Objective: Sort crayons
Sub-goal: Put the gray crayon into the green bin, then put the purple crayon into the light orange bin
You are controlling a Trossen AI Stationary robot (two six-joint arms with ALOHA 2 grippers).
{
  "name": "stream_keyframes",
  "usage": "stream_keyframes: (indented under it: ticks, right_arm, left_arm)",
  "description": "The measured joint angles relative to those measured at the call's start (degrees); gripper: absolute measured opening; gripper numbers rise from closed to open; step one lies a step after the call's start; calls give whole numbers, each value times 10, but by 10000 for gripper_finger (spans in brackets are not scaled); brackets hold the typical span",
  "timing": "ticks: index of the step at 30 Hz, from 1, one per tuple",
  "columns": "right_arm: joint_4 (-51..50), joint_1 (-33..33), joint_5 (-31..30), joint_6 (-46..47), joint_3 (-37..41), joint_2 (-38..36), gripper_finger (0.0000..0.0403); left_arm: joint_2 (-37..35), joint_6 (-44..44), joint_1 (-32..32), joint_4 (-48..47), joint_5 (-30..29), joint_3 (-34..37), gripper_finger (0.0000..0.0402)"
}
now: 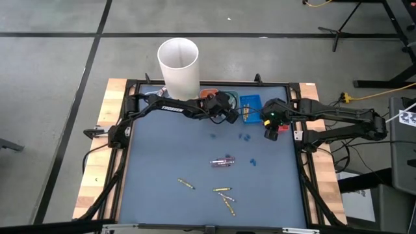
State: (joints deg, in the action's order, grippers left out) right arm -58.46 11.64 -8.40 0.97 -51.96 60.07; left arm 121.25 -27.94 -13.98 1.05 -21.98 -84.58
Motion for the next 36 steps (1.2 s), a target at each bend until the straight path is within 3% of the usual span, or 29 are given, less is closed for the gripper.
stream_keyframes:
  ticks: [4,13,18,23,30,36]
  right_arm:
    - [0,0,0,0,0,0,151]
    - [1,0,0,0,0,0,151]
    - [24,0,8,2,0,0,151]
    - [67,0,83,3,2,0,151]
    - [186,-1,219,3,54,0,151]
    - [250,-1,246,3,114,0,151]
  left_arm:
    - [0,0,0,-1,-2,0,14]
    - [0,1,0,-1,-18,0,86]
    - [0,1,0,-1,-18,0,100]
    - [0,10,2,-1,15,0,101]
    - [-6,90,32,-1,95,0,99]
    - [-6,96,88,-12,97,0,99]
